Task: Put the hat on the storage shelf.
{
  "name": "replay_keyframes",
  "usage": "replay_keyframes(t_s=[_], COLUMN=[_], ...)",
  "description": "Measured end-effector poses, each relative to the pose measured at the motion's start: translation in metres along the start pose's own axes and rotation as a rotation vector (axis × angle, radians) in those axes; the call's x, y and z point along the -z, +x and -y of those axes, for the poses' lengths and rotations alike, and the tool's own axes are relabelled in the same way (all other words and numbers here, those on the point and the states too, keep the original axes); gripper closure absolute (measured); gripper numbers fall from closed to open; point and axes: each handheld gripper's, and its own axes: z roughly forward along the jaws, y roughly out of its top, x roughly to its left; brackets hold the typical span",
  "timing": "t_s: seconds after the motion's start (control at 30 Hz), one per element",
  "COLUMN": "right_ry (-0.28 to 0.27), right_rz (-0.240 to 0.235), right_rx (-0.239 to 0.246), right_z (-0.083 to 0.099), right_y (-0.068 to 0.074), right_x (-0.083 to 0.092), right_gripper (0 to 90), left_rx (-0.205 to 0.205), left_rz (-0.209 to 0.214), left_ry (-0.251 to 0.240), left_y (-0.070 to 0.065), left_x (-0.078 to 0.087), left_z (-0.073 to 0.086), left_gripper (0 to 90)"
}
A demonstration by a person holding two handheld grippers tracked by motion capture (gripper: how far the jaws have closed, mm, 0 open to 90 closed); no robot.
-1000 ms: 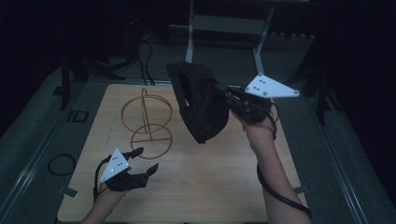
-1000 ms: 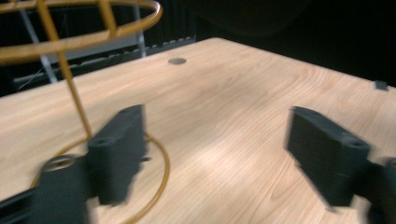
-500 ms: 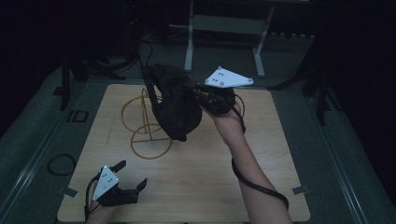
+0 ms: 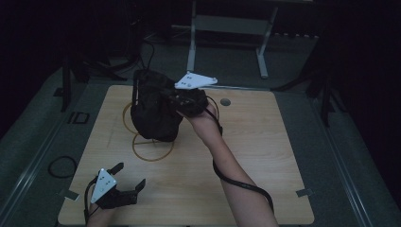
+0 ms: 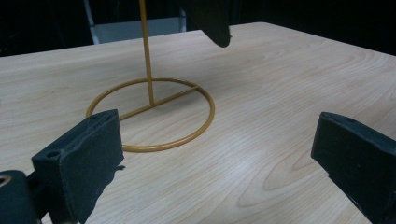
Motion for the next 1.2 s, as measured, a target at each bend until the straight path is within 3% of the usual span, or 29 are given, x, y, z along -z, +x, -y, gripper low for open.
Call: replay_keyframes(t_s=[0.37, 0.57, 0.7, 0.83, 1.2], right_ry=[0.056, 0.080, 0.072, 0.075, 0.074], right_rz=[-0.027, -0.047, -0.090, -0.067, -0.069], right_rx=[-0.024, -0.022, -0.042, -0.026, -0.048], right_z=[0.000, 0.001, 0.001, 0.001, 0.002], right_y=[0.006, 0.010, 0.012, 0.015, 0.009], right_x=[-0.037, -0.048, -0.052, -0.052, -0.046], right_gripper=[87.8, 85.5, 72.9, 61.7, 48.9], left_rx=[0.025, 0.015, 0.013, 0.009, 0.018], left_rz=[0.020, 0.031, 0.035, 0.034, 0.034], left_ry=[-0.010, 0.004, 0.004, -0.001, -0.001], left_y=[0.006, 0.005, 0.004, 0.003, 0.003], left_x=[0.001, 0.000, -0.001, 0.000, -0.001], left_z=[0.001, 0.002, 0.002, 0.002, 0.002], left_gripper=[2.6, 2.7, 2.7, 2.7, 2.7])
